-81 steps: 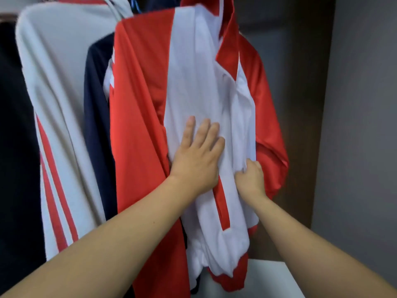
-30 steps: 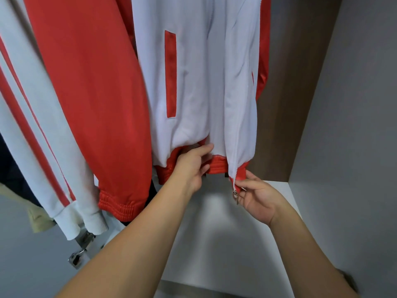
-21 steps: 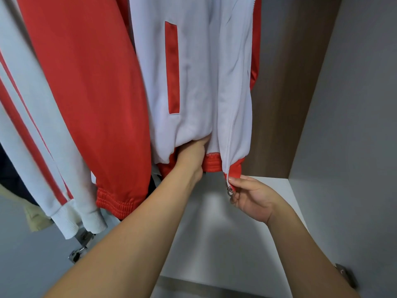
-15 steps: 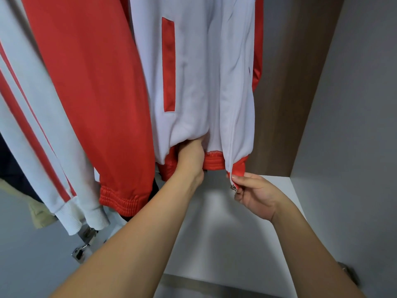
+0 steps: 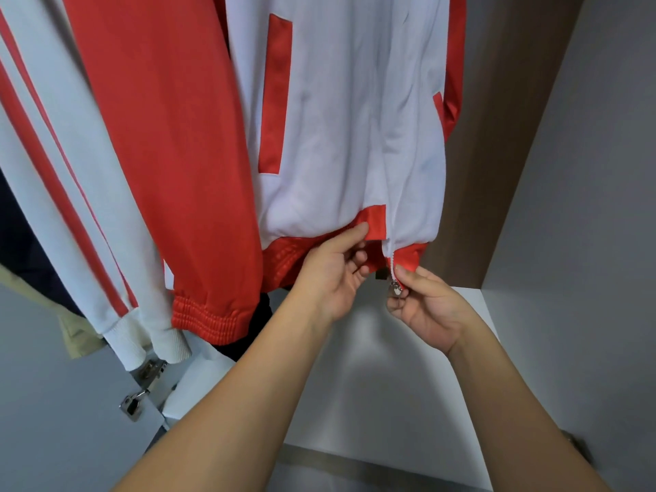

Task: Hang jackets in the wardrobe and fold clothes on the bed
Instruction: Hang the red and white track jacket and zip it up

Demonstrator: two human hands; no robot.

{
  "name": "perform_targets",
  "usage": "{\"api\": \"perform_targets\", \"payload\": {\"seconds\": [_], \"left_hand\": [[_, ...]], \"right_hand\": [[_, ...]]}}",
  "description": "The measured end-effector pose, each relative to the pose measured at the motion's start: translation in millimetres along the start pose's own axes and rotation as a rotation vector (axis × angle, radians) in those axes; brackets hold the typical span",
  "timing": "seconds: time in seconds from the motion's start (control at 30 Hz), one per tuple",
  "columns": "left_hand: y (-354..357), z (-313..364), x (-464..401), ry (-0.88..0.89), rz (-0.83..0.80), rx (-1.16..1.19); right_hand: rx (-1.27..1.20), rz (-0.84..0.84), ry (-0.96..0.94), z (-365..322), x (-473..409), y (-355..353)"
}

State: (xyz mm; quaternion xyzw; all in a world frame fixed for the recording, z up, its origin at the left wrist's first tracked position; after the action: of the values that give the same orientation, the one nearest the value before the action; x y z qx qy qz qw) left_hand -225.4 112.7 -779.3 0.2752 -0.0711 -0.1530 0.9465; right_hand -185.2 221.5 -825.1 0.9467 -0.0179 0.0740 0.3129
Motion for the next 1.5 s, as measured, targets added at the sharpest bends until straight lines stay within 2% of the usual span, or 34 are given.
{"api": "perform_targets", "payload": {"seconds": [0.13,0.27,0.47,0.7,0.87,1.0,1.5], "left_hand": [[-8,4,5,0.016,-0.070,-0.266],[-17,17,7,0.072,-0.073,-0.320],[-14,28,6,0.157,-0.056,-0.268],[-3,16,5,0.030,-0.082,-0.282],[-2,33,3,0.310,-0.033,-0.361],[0,43,8,0.452,0.031,-0.369],[-1,41,14,0.517,0.069,-0.337]], "right_hand": [[0.070,-0.065,0.091,4,5,7],[0.148,-0.140,0.145,3,14,8],[-0.109,-0.119,-0.027,-24,6,15],[-0.097,-0.135,-0.138,-38,4,25],[-0.071,-0.063,-0.191,-42,2,18],[-0.053,-0.032,-0.220,-41,2,21],[-0.044,0.019,-0.231,-33,-4,24]]}}
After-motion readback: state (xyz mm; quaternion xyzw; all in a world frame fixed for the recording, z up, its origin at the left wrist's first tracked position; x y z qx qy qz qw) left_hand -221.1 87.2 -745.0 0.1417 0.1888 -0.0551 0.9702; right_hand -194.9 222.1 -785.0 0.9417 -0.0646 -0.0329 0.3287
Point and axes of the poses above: each hand's wrist, its own x-axis away from the middle knuckle, its own y-axis out of the palm, z = x × y, the point moved 9 cm from there along -x, towards the middle knuckle, and after that the axes turned 6 degrees about y, right-handed, at the moved point
